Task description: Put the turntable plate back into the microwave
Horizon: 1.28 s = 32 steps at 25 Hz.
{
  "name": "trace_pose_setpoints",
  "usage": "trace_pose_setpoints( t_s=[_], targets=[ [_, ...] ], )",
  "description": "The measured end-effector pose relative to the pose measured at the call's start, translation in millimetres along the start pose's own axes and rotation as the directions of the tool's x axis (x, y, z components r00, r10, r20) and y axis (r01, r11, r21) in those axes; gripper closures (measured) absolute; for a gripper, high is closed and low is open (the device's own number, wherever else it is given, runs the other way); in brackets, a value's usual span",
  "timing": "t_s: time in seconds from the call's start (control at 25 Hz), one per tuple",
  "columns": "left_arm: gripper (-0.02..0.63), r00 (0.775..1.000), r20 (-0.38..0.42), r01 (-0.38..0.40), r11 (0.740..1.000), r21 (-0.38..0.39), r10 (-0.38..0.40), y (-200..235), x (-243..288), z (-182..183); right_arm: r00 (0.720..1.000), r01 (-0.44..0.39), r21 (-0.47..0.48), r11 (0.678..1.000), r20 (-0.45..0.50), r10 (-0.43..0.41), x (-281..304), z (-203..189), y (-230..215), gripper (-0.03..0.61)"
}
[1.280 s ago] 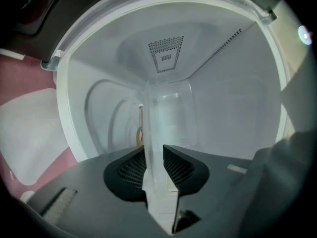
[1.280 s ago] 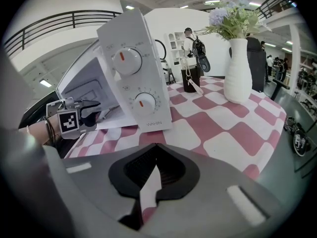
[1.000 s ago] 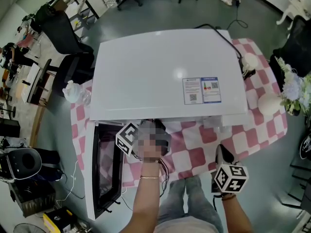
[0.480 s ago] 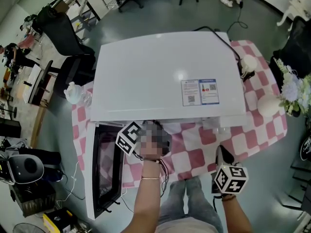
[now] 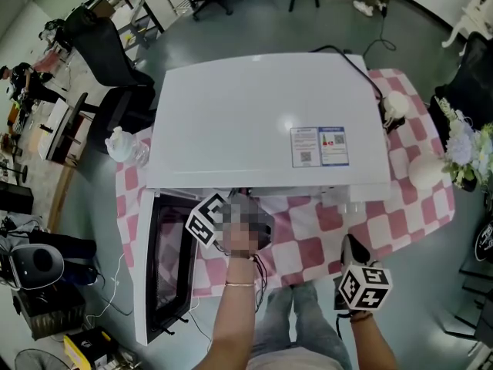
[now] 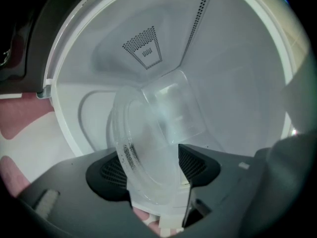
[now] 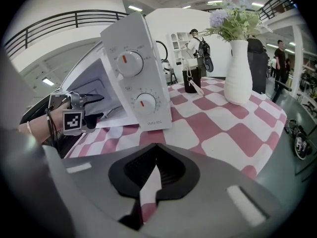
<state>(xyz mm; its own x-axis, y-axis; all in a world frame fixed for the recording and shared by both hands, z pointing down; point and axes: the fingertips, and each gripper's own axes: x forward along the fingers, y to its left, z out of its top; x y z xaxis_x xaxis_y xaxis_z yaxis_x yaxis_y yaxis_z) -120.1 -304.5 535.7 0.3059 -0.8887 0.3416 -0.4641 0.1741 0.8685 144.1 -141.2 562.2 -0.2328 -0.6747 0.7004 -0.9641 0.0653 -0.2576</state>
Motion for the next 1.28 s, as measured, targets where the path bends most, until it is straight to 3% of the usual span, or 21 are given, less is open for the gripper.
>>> trace_pose_setpoints(
  t_s=[0.52, 0.84, 1.16, 1.28],
  targets=[
    [0.225, 0.998, -0.030, -0.057, 0.995, 0.080, 0.060, -5, -6, -8, 1.000, -0.001, 0.007, 1.000, 0.008, 0.001, -13, -5, -4, 0.568],
    [0.209, 0.998, -0.058, -0.036, 0.996, 0.083, 0.040, -11, -15, -13, 1.000, -0.007, 0.003, 1.000, 0.018, 0.007, -23, -9, -4, 0.568],
    [0.207, 0.999, -0.037, -0.021, 0.999, 0.040, 0.023, -10, -27, -12, 1.000, -0.014, -0.003, 1.000, 0.021, 0.015, -32, -15, -4, 0.568],
    [0.207, 0.999, -0.021, -0.029, 0.998, 0.062, 0.030, -11, -32, -9, 1.000, -0.021, -0.006, 1.000, 0.023, 0.022, -35, -18, -2, 0.568]
  ],
)
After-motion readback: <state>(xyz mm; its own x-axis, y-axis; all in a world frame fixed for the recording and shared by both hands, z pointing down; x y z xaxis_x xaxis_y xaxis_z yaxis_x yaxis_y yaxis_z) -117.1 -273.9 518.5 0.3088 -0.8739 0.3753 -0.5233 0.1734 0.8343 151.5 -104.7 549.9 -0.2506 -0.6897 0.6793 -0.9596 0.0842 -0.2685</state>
